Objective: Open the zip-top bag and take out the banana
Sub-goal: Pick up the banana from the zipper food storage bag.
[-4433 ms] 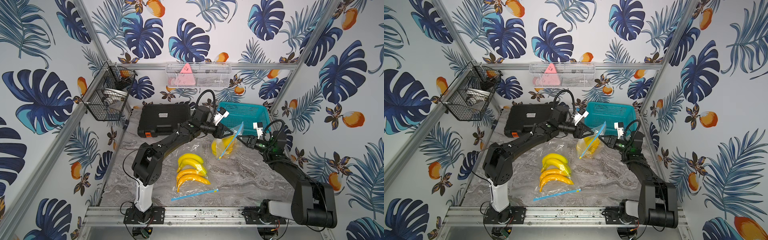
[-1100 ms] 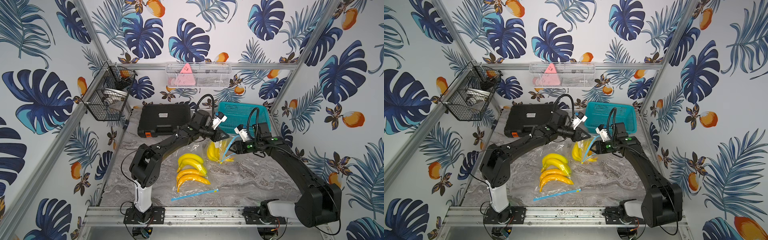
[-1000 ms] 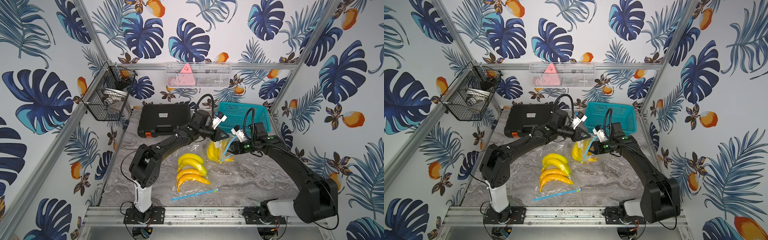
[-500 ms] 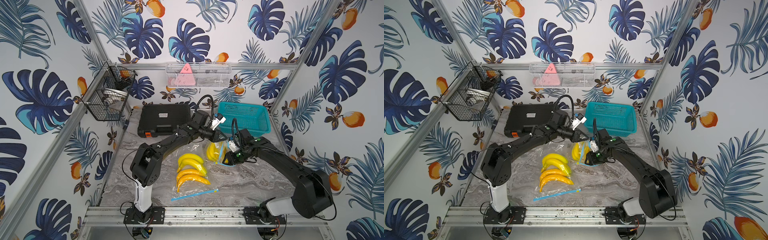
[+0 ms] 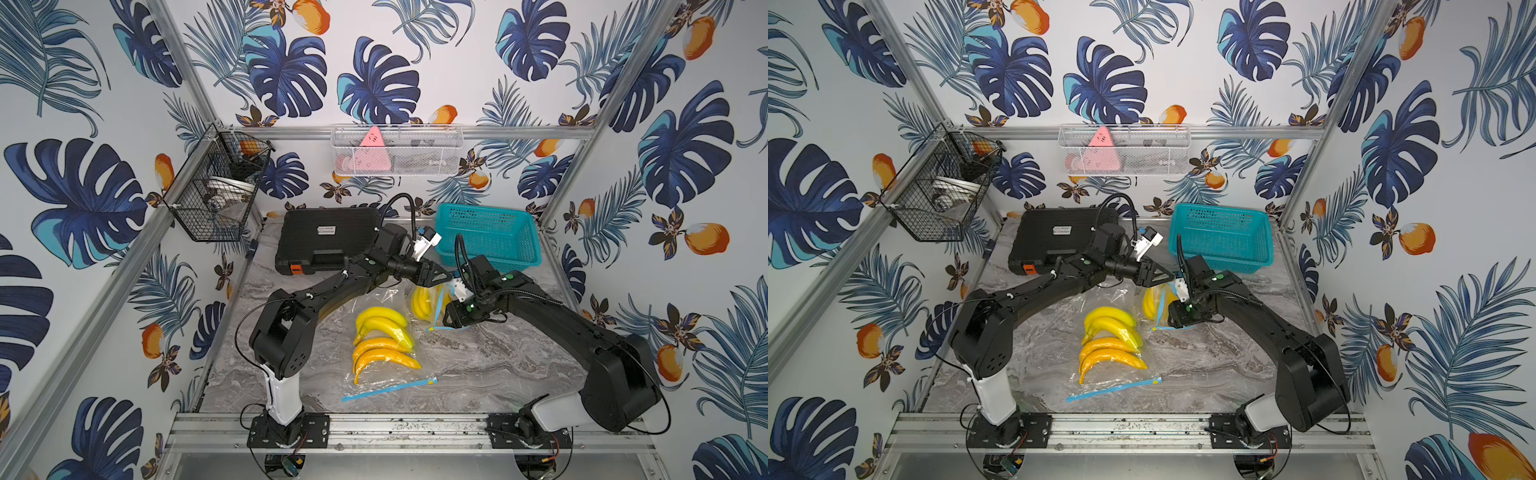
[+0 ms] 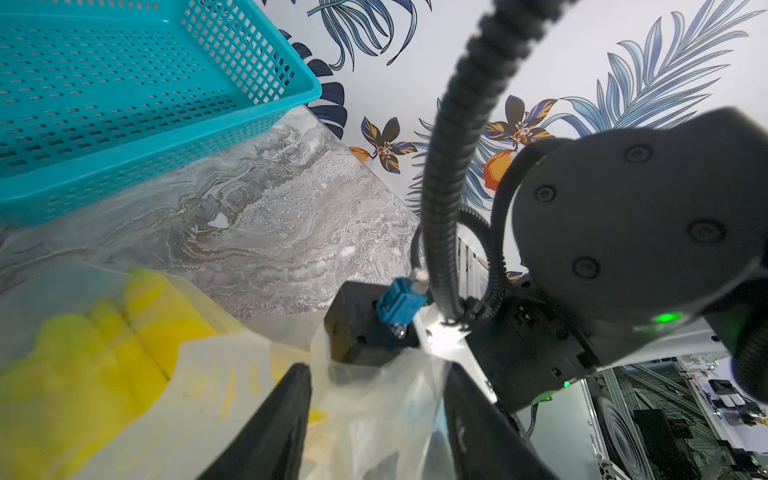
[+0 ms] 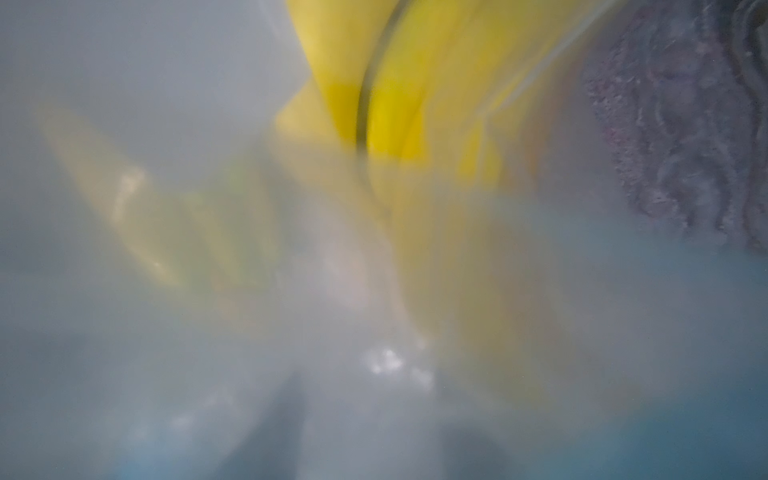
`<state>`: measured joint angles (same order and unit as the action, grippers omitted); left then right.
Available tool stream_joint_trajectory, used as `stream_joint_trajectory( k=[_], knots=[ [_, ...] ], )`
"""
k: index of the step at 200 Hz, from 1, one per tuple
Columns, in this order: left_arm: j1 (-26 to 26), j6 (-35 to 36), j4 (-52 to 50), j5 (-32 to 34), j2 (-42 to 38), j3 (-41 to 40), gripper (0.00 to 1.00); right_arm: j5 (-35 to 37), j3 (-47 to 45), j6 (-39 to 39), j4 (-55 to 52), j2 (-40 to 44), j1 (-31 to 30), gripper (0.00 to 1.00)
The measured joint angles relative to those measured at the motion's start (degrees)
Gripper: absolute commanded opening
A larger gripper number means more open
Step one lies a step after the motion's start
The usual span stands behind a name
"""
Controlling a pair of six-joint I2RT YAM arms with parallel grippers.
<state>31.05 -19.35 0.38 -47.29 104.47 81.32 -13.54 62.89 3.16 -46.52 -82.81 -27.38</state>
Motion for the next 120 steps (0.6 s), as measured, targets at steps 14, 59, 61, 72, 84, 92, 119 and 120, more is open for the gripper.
stream_joint_trajectory(
  k=[14, 59, 61, 72, 84, 92, 119, 120],
  knots=[
    [-1.4, 0.0, -0.1, 1.7, -2.8, -2.1, 0.98, 1.0, -0.8, -0.2, 1.4, 0.5, 0.0, 0.54],
    [-4.7, 3.3, -6.2, 11.7, -4.8, -4.2, 0.97, 3.7, -2.9, -0.2, 4.0, 3.1, 0.0, 0.55],
    [-4.7, 3.3, -6.6, 11.8, -4.5, -4.1, 0.97, 3.8, -3.0, -0.2, 4.1, 3.3, 0.0, 0.55],
    [-4.4, 4.6, -9.2, 13.3, -1.7, -3.2, 0.95, 4.4, -3.4, -0.4, 4.5, 4.0, 0.0, 0.55],
    [-3.9, 5.9, -12.4, 14.7, 0.8, -3.2, 0.94, 5.1, -3.4, -0.9, 5.3, 4.0, 0.1, 0.55],
    [-3.6, 6.3, -14.2, 15.7, 1.7, -3.5, 0.94, 5.5, -3.4, -1.4, 5.8, 3.5, 0.1, 0.55],
    [-2.0, 8.9, -17.7, 18.8, 4.0, -3.0, 0.92, 7.0, -3.1, -2.7, 6.1, -1.5, 0.6, 0.54],
    [-2.0, 8.9, -17.8, 18.9, 4.2, -2.9, 0.92, 7.0, -3.1, -2.8, 6.1, -1.7, 0.7, 0.54]
  ],
)
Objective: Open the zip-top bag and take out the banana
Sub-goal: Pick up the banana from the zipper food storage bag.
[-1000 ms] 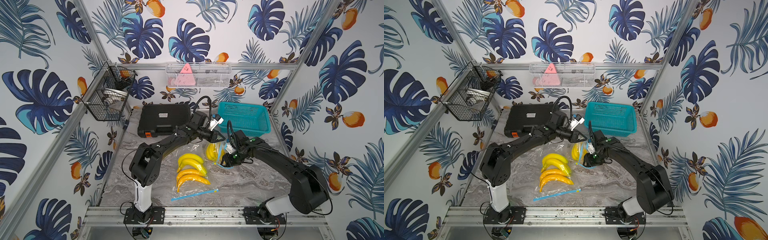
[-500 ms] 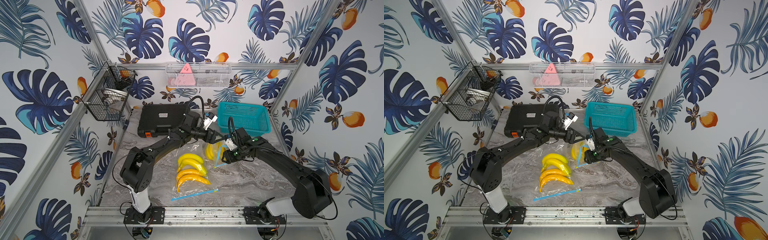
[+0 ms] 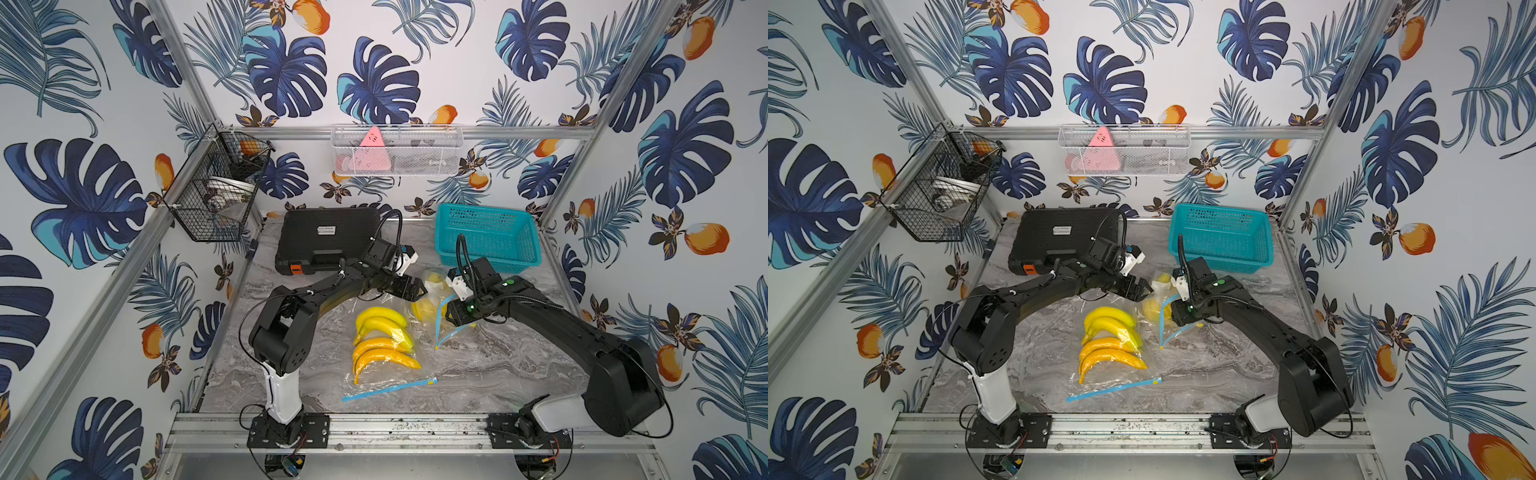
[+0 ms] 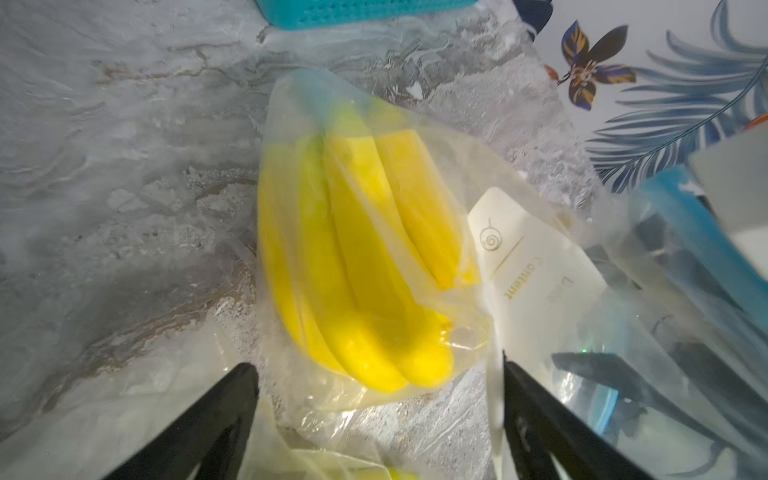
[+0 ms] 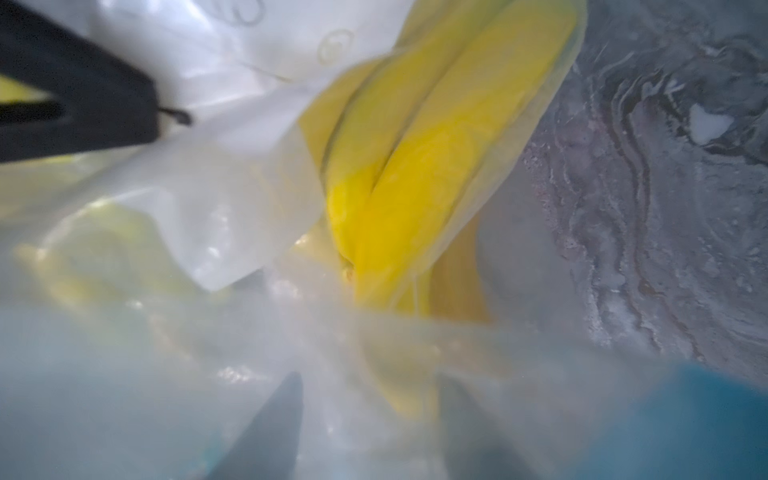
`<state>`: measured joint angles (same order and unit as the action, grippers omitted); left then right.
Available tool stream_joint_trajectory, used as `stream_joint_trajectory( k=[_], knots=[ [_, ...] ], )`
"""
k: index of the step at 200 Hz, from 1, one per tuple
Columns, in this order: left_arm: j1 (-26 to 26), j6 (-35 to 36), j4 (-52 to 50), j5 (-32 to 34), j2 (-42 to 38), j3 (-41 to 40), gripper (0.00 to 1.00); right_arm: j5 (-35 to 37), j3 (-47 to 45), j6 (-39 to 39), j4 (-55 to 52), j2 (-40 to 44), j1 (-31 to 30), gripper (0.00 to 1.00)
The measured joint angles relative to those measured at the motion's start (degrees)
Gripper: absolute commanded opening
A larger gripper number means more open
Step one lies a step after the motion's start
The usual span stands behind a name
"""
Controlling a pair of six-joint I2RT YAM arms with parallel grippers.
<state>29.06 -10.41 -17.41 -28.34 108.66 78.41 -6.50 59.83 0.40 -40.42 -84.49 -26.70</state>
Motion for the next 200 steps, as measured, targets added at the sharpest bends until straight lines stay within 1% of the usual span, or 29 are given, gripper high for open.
stream_joint_trajectory(
  k=[29, 42, 49, 62, 76, 98, 112, 128, 144, 156, 178, 200],
  knots=[
    [0.2, 1.3, -1.4, 2.2, 2.3, 0.0, 0.9, 0.0, -0.4, 0.0, 0.9, -0.8, 2.2, 0.52],
    [0.4, 1.3, -1.2, 2.8, 2.3, -0.7, 0.92, 0.0, -0.5, 0.0, 1.0, -1.3, 3.4, 0.46],
    [0.5, 1.3, -0.7, 3.0, 1.9, -1.6, 0.93, -0.2, -0.7, 0.0, 1.1, -1.6, 4.0, 0.43],
    [0.6, 1.0, -0.2, 3.8, 0.2, -3.1, 0.97, -1.4, -1.4, 0.0, 1.5, -1.7, 5.0, 0.42],
    [0.5, 0.8, 0.0, 4.3, -1.9, -3.4, 0.97, -2.7, -2.4, 0.0, 1.8, -1.7, 5.5, 0.4],
    [0.2, 0.6, 0.6, 4.5, -4.0, -2.1, 0.97, -4.9, -1.8, 0.0, 1.7, -3.2, 5.4, 0.35],
    [0.0, 0.6, 0.8, 4.5, -4.6, -1.5, 0.95, -5.8, -1.0, -0.3, 1.3, -4.1, 5.4, 0.36],
    [-0.2, 0.7, 0.7, 4.2, -4.0, -1.1, 0.89, -6.6, -0.6, -0.7, 0.8, -4.3, 5.4, 0.38],
    [-0.2, 0.7, 0.6, 3.6, -1.3, -1.0, 0.83, -7.4, -0.3, -0.9, 0.2, -4.9, 5.3, 0.4],
    [-0.3, 0.6, 0.2, 3.5, 0.8, -1.4, 0.79, -8.0, -0.1, -0.9, 0.2, -5.9, 5.0, 0.43],
    [-1.0, -0.1, -0.2, 3.5, 2.8, -1.8, 0.79, -9.6, -0.3, -0.3, 0.6, -7.5, 4.6, 0.46],
    [-1.2, 1.3, -0.7, 3.7, 4.7, 0.9, 0.8, -10.9, -1.5, 1.4, 2.1, -7.9, 4.6, 0.47]
  ],
)
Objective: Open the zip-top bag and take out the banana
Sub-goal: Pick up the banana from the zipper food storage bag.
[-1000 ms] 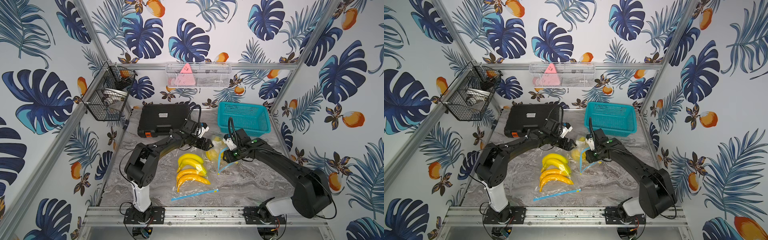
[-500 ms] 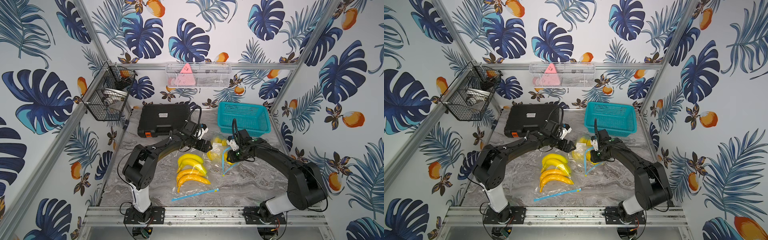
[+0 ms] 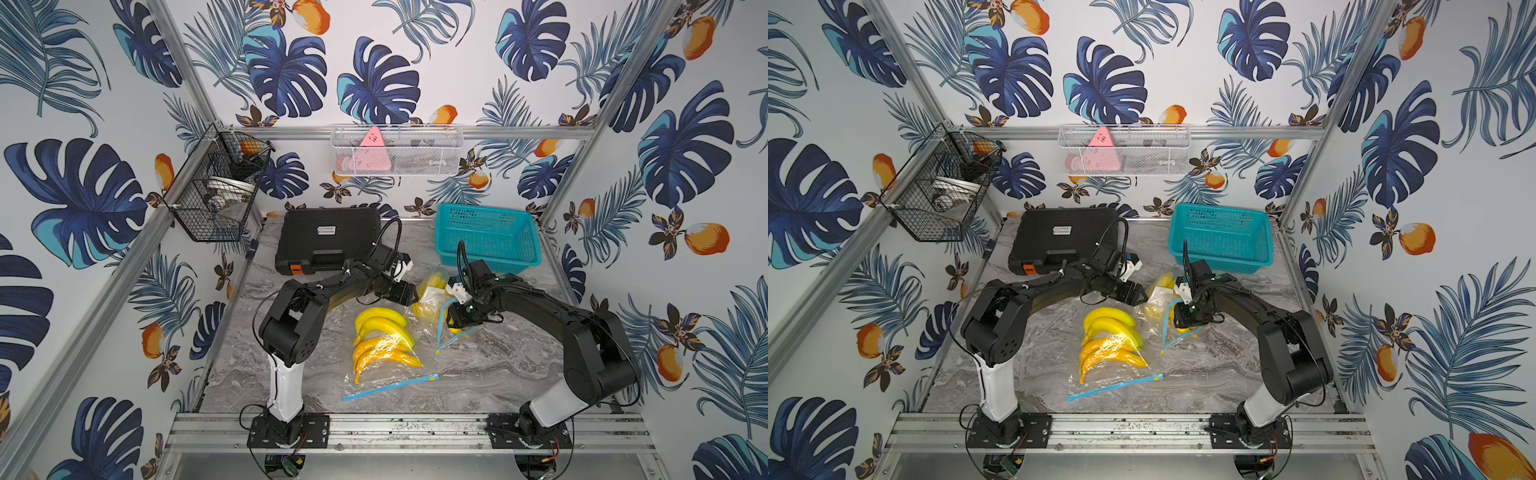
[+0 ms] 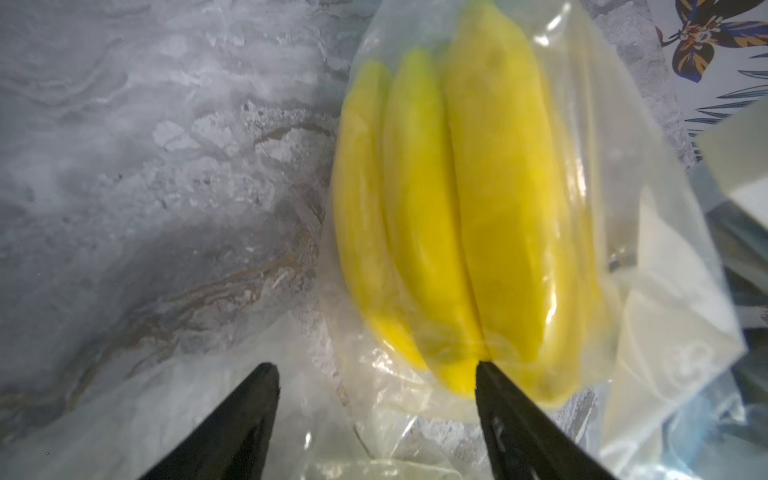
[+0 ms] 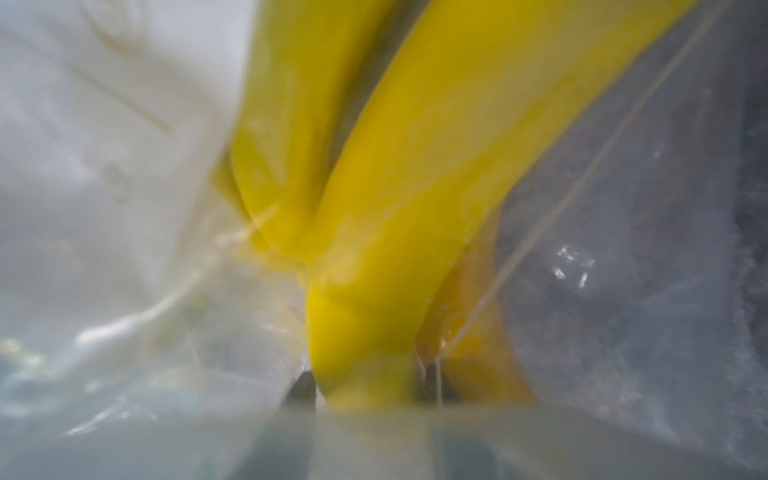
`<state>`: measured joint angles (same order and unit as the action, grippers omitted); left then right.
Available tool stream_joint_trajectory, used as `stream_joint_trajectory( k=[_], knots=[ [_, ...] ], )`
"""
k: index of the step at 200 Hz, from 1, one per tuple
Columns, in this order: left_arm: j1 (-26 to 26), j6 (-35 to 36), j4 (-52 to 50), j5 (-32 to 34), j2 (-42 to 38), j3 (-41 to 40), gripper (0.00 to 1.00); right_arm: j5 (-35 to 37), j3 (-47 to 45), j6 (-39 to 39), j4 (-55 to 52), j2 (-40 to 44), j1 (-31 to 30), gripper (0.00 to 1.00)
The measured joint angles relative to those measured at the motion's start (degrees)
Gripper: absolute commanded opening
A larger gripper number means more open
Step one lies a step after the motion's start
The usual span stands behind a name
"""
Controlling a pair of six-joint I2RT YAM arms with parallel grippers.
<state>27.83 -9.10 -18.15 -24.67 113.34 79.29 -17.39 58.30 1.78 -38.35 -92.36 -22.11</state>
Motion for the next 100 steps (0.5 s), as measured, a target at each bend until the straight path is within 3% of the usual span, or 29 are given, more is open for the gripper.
stream_joint_trajectory(
  k=[23, 62, 100],
  knots=[
    [0.1, 0.8, -0.1, -0.3, 2.7, 2.6, 0.82, -1.6, -0.1, 2.3, 1.7, -0.7, 0.0, 0.46],
    [1.4, 1.7, 1.1, -0.2, 5.9, 5.5, 0.89, -4.1, -0.7, 6.6, 4.5, -2.3, 0.0, 0.28],
    [1.2, 1.0, 5.0, -1.7, 6.8, 4.4, 0.93, -6.4, -1.7, 10.7, 6.4, -2.2, 1.1, 0.21]
  ],
)
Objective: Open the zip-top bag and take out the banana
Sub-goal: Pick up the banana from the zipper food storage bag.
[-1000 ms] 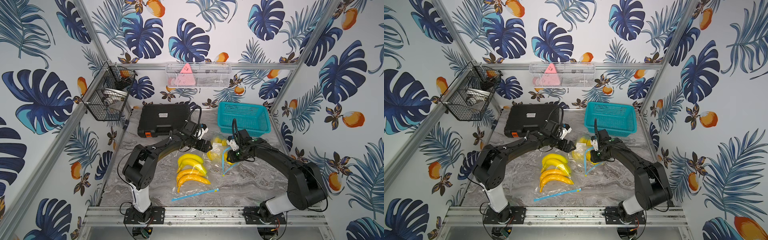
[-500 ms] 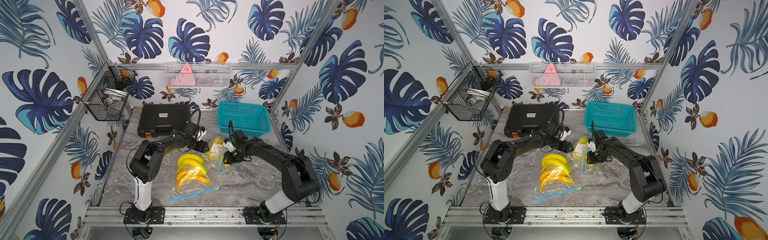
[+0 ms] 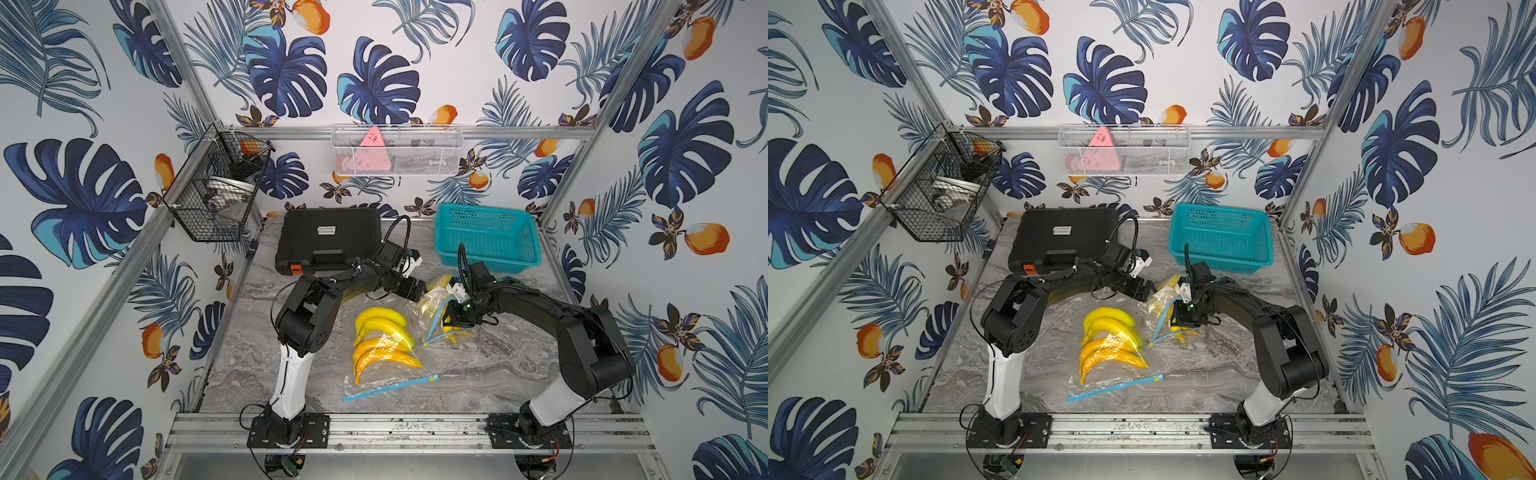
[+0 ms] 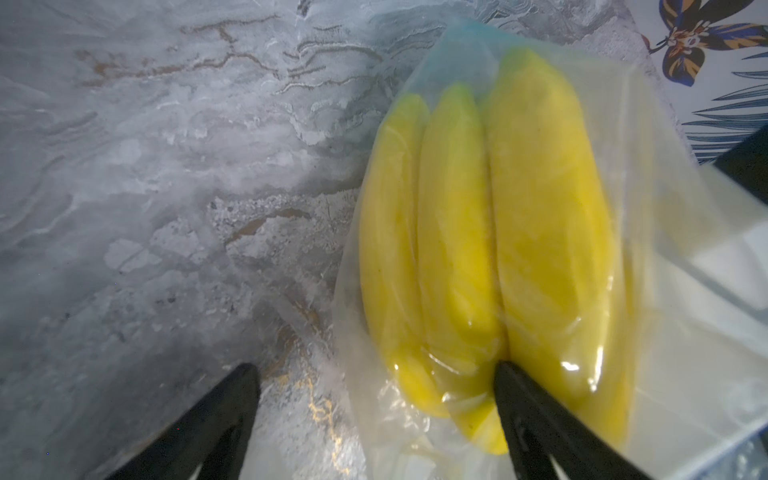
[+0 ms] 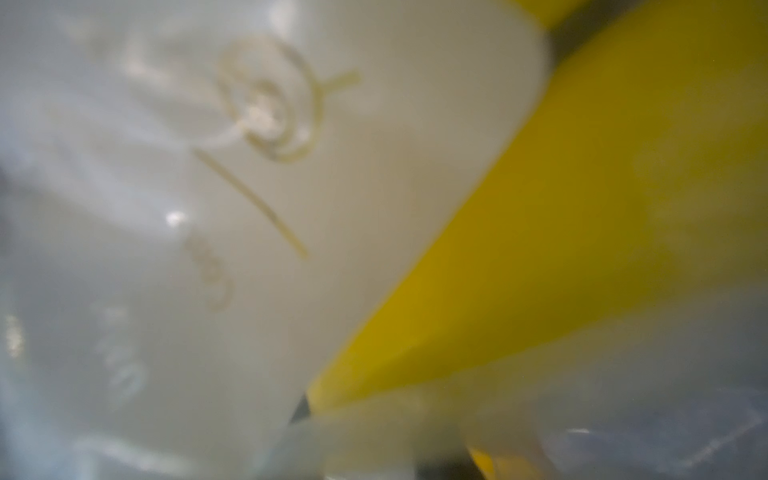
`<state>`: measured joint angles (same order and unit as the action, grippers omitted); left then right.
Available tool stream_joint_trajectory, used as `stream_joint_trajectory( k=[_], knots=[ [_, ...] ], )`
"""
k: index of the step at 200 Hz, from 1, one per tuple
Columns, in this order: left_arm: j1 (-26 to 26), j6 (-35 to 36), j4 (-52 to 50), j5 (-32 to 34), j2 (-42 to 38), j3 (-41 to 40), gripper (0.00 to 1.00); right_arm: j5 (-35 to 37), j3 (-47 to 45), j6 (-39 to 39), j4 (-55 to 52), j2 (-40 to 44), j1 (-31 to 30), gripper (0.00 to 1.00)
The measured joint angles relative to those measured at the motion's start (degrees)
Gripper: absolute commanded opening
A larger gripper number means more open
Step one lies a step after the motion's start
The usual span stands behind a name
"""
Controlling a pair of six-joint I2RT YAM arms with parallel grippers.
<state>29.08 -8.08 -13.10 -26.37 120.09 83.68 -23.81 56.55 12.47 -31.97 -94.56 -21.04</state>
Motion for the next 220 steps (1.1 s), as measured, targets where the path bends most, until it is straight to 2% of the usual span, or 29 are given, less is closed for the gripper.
stream_joint_trajectory(
  k=[10, 21, 29, 61, 89, 100, 160, 179, 192, 220],
  knots=[
    [0.0, -0.3, 0.8, -0.1, -0.1, -0.4, 0.91, -0.5, 0.0, 0.9, 0.3, 0.0, 0.2, 0.2],
    [0.0, -0.4, 0.9, -0.3, 0.1, -0.2, 0.83, -1.0, 0.0, 2.0, 0.7, 0.0, 0.4, 0.19],
    [0.0, -0.4, 0.8, -0.8, 0.4, 0.3, 0.75, -1.5, 0.0, 2.8, 1.2, -0.1, 0.5, 0.17],
    [0.0, -0.7, 2.1, -4.8, 1.3, 0.9, 0.32, -2.9, 0.3, 5.6, 2.7, -0.1, 0.9, 0.16],
    [0.1, -1.5, 4.4, -7.9, 1.8, 0.7, 0.12, -4.2, 1.6, 7.1, 3.7, 0.7, 1.0, 0.16],
    [0.0, -1.5, 5.2, -8.4, 2.1, 0.8, 0.0, -4.6, 2.0, 7.4, 4.1, 1.3, 1.0, 0.16],
    [-0.7, -2.9, 10.2, -10.5, 2.9, -0.8, 0.0, -7.9, -0.6, 7.6, 6.5, 5.0, 2.9, 0.15],
    [-1.4, -2.9, 8.8, -10.1, 3.0, 0.3, 0.0, -8.7, -1.1, 7.5, 6.3, 6.4, 3.5, 0.16],
    [-2.3, -2.2, 6.1, -8.3, 3.2, 1.9, 0.0, -9.6, -1.1, 6.7, 5.8, 7.5, 3.8, 0.17],
    [-5.0, -0.2, -1.8, 0.0, 4.0, 4.9, 0.0, -12.3, 0.1, 4.4, 2.0, 8.6, 4.0, 0.17]
  ],
)
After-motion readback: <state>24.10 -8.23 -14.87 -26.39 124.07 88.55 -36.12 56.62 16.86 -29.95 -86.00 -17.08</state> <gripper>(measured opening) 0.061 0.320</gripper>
